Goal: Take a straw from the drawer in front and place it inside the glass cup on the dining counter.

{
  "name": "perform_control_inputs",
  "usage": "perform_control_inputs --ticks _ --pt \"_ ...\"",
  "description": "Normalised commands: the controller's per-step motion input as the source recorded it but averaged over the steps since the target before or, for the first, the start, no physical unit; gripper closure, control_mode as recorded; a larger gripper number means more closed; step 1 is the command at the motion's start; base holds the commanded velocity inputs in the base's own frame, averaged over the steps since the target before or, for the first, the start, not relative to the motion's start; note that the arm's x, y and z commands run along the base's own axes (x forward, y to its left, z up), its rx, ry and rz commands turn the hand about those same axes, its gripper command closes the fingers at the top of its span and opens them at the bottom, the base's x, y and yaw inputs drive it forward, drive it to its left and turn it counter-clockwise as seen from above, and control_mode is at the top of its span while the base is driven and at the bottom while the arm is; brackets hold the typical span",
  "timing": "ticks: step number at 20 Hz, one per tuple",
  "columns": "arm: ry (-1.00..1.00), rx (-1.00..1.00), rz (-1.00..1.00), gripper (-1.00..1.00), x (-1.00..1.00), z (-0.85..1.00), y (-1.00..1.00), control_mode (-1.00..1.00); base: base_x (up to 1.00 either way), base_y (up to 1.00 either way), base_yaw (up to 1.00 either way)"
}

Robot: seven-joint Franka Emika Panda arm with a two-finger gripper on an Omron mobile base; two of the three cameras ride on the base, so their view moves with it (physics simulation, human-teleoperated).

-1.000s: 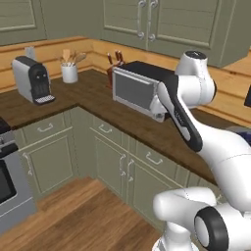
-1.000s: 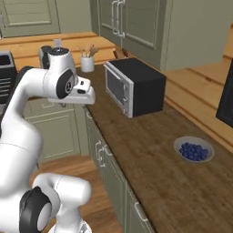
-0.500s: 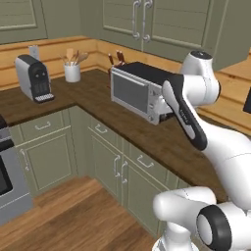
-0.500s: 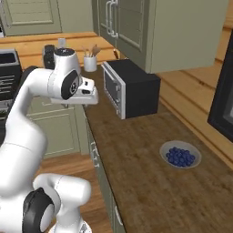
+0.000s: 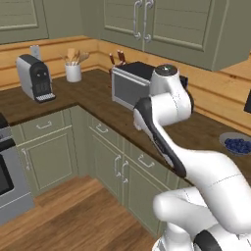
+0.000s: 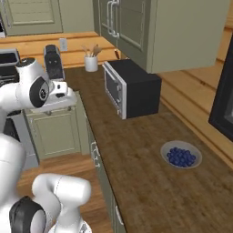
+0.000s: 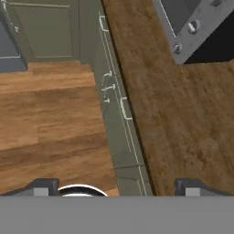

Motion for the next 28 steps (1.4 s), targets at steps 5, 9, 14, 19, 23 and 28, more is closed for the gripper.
perform_control_inputs --ticks 5,9,14,19,23,28 --pt "-0.09 -0.38 0.00 -1.00 0.00 -0.82 0.74 -1.00 0.00 0.00 0.00" --pt "-0.03 -0.38 0.00 -1.00 0.16 -0.95 0.50 -1.00 0.00 0.00 0.00" --pt "0.00 -0.35 -0.02 -1.00 0.31 -0.86 0.27 -1.00 0.00 0.00 0.00" --pt "0.00 -0.33 -0.09 -1.00 0.52 -0.80 0.10 -1.00 0.00 0.00 0.00" --pt "0.00 -0.30 -0.18 -1.00 0.59 -0.74 0.00 -1.00 0.00 0.00 0.00" --pt "0.00 -0.28 -0.29 -1.00 0.55 -0.56 -0.01 -1.00 0.00 0.00 0.00"
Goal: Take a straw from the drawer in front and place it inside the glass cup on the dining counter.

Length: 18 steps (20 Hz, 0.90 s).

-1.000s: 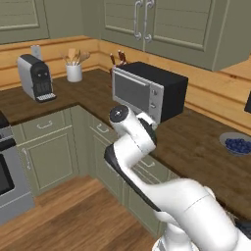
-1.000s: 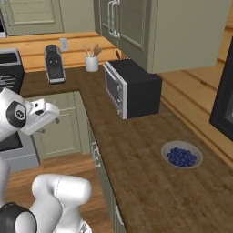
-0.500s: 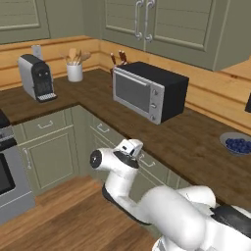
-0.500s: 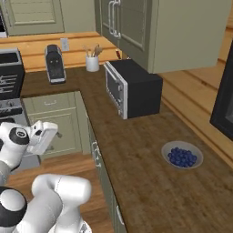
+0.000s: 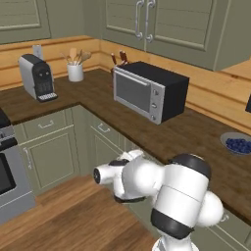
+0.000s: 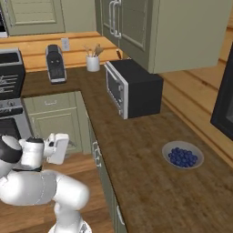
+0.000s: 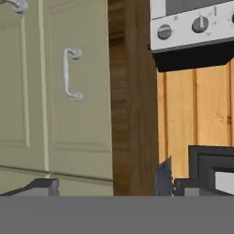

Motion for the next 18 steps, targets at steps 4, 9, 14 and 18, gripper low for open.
perform_control_inputs --ticks 4,9,14,18 --pt "0.00 -0.26 -0.31 -1.00 0.51 -0.39 -0.03 -1.00 0.00 0.00 0.00" --pt "0.00 -0.23 -0.26 -1.00 0.61 -0.32 0.00 -1.00 0.00 0.00 0.00" --pt "0.00 -0.21 -0.21 -1.00 0.51 -0.42 -0.01 -1.00 0.00 0.00 0.00" --pt "-0.02 -0.19 -0.13 -1.00 0.28 -0.55 0.00 -1.00 0.00 0.00 0.00"
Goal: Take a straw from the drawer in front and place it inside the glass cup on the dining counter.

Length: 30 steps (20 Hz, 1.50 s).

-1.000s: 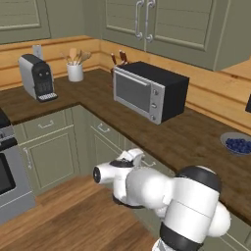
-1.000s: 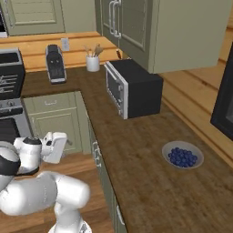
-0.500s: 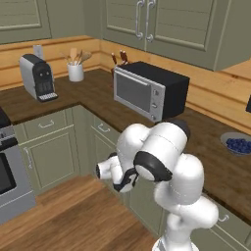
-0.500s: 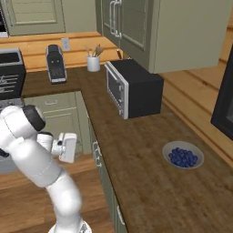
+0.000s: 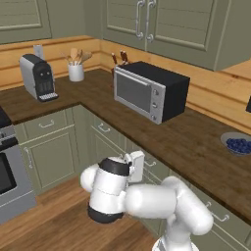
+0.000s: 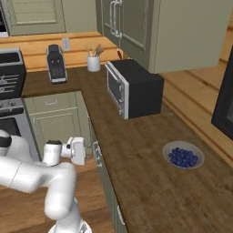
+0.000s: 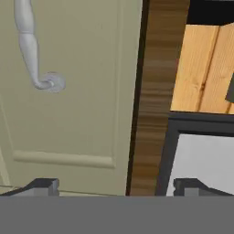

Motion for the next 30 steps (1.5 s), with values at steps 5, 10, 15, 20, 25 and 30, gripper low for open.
perform_control_inputs --ticks 5,10,15,20,25,30 --pt "-0.09 -0.14 -0.05 -1.00 0.39 -0.42 0.00 -1.00 0.00 0.00 0.00" --pt "-0.10 -0.03 0.00 -1.00 0.45 -0.04 0.00 -1.00 0.00 0.00 0.00" --pt "0.01 0.06 0.10 -1.00 0.47 -0.04 0.00 -1.00 0.00 0.00 0.00" --pt "0.06 0.08 0.26 -1.00 0.24 -0.17 0.00 -1.00 0.00 0.00 0.00" --pt "0.00 0.00 0.26 -1.00 0.00 -0.20 -0.07 -1.00 0.00 0.00 0.00" --pt "0.00 0.00 0.13 -1.00 0.00 -0.03 -0.24 -1.00 0.00 0.00 0.00"
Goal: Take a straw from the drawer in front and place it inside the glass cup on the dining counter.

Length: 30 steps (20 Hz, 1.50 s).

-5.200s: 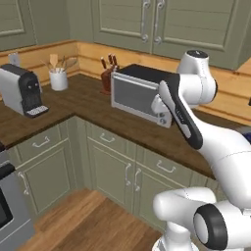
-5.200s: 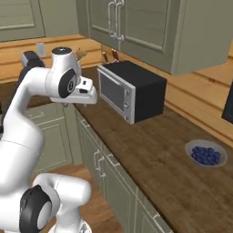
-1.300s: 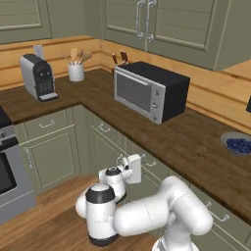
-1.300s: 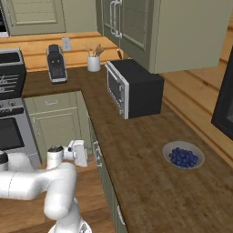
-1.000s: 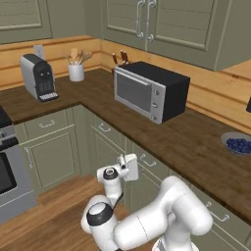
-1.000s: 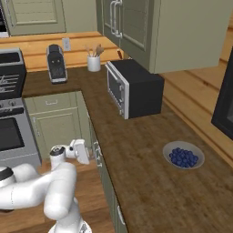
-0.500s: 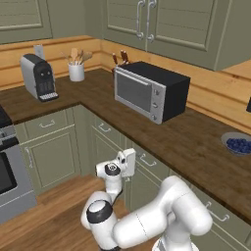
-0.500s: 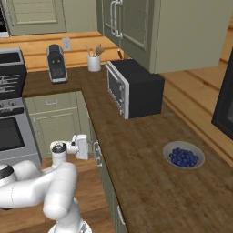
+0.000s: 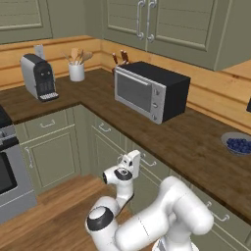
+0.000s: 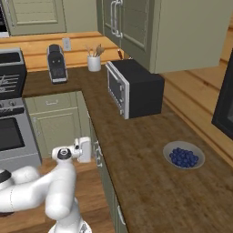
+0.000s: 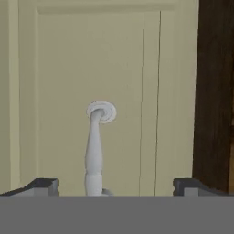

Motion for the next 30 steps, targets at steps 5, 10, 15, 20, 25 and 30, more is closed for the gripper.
perform_control_inputs --ticks 5,10,15,20,25,30 --pt "0.02 0.00 0.07 -1.00 0.24 -0.28 -0.09 -1.00 0.00 0.00 0.00" --pt "0.09 0.00 0.02 -1.00 0.45 -0.52 0.00 -1.00 0.00 0.00 0.00" --pt "0.08 0.00 0.00 -1.00 0.41 -0.40 0.00 -1.00 0.00 0.00 0.00" --pt "0.01 0.00 0.00 1.00 0.04 -0.16 0.00 -1.00 0.00 0.00 0.00" --pt "0.00 0.00 0.00 1.00 -0.35 -0.02 0.19 -1.00 0.00 0.00 0.00" --pt "0.00 0.03 0.00 1.00 -0.84 0.00 0.65 -1.00 0.00 0.00 0.00"
